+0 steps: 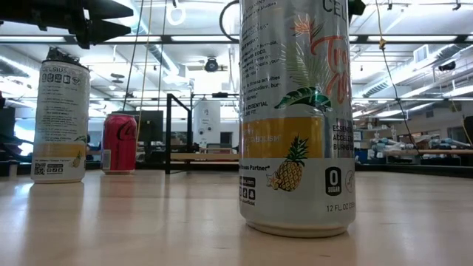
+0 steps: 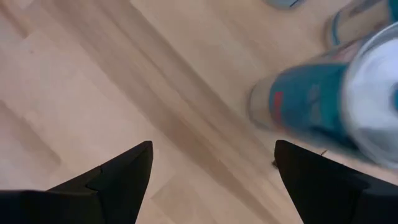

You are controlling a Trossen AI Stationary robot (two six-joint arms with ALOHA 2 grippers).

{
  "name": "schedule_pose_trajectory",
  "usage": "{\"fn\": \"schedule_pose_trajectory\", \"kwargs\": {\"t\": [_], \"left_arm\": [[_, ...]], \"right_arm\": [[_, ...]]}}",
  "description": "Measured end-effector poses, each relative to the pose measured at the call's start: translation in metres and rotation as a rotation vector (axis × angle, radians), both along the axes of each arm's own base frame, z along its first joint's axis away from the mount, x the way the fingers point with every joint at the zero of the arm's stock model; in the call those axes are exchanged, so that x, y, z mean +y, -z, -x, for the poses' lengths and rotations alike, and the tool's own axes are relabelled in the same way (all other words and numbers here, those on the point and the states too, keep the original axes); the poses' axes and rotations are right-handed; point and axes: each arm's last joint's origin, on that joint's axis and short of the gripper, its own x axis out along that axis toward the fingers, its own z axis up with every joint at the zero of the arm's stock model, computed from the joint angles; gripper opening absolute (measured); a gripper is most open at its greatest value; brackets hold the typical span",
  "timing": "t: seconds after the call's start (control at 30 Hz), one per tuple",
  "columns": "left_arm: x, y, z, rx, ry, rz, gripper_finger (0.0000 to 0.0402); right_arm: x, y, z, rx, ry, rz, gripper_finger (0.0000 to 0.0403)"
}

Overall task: Place canned beverage on shelf
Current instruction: Adjust the light blue soda can on the shelf, then put the bottom center black soda can on the shelf aligned with the other black soda can

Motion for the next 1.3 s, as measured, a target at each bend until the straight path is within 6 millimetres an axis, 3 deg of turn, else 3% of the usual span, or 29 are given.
{"fn": "schedule_pose_trajectory", "kwargs": {"t": [0.53,0.67,0.97,1.3], "left_arm": [[0.000,0.000,0.000,0.000,0.000,0.000,0.0316],[0.000,0.000,0.000,0.000,0.000,0.000,0.0316],[0.000,0.000,0.000,0.001,0.000,-0.001,0.0316],[0.000,0.001,0.000,0.014,0.000,-0.003,0.0316]], "right_arm": [[-0.013,-0.001,0.002,-0.006,0.023,0.028,0.0345],[-0.010,-0.003,0.001,-0.041,-0.009,-0.062,0.0345],[0.020,-0.032,0.001,-0.166,-0.128,-0.130,0.0345],[0.079,-0.036,-0.015,-0.247,-0.442,-0.120,0.0345]]}}
